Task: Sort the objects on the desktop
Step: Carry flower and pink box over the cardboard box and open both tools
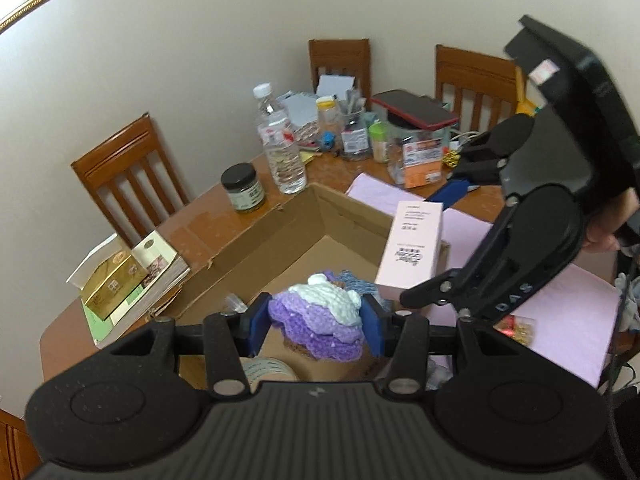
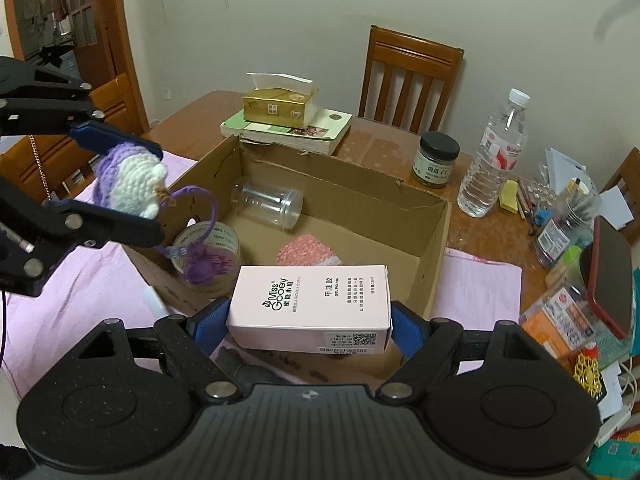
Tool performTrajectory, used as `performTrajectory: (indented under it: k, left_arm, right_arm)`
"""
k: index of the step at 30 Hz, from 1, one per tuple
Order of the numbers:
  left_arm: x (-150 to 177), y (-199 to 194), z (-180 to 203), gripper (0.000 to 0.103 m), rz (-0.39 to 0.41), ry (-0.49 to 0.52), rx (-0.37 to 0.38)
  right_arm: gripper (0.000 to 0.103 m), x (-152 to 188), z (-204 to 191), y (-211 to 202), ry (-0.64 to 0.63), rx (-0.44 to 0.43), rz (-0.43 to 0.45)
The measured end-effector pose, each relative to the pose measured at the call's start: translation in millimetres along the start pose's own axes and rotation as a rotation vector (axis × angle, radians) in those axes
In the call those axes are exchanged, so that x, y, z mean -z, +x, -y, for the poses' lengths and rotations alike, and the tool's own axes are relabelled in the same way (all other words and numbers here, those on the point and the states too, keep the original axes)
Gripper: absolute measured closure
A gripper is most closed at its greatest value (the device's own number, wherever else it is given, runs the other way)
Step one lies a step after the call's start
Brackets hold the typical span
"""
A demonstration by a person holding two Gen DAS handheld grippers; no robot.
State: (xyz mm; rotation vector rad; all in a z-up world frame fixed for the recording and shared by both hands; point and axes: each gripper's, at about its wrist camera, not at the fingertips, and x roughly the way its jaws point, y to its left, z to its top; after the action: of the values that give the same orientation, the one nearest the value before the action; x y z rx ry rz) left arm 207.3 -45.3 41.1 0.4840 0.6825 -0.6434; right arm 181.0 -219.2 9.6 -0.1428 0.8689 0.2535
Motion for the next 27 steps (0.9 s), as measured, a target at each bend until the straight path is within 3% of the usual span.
performTrajectory:
  k: [16,19,20,21,27]
  left_arm:
    - [3.7,62.1,-9.6,0.054,-0.107,-0.071,-0.007]
    - [4.8,64.5,-11.1,0.039,-0.113,-0.068,-0.038]
    - [5.3,64.7,-11.3,0.025,-0.119,-0.07,-0.055]
    - [6.3,63.9,-11.1,0.019,-0.122,-0.067,-0.073]
    - [12.4,54.3,-9.3,0.015,-0.123,-0.081,-0.077]
  right_arm:
    - [0.016,-6.3,27.2,36.4,0.008,-0.038,-0.026]
    - [0.016,-8.2,28.9,42.2,0.0,-0.052,-0.033]
    - [0.016,-8.5,29.1,44.1,-0.004,-0.061,-0.036]
    - [0.014,-9.0,29.0,45.5,-0.008,-0.068,-0.041]
    - [0.003,-7.1,26.6,49.8,-0.037,-0.079,-0.037]
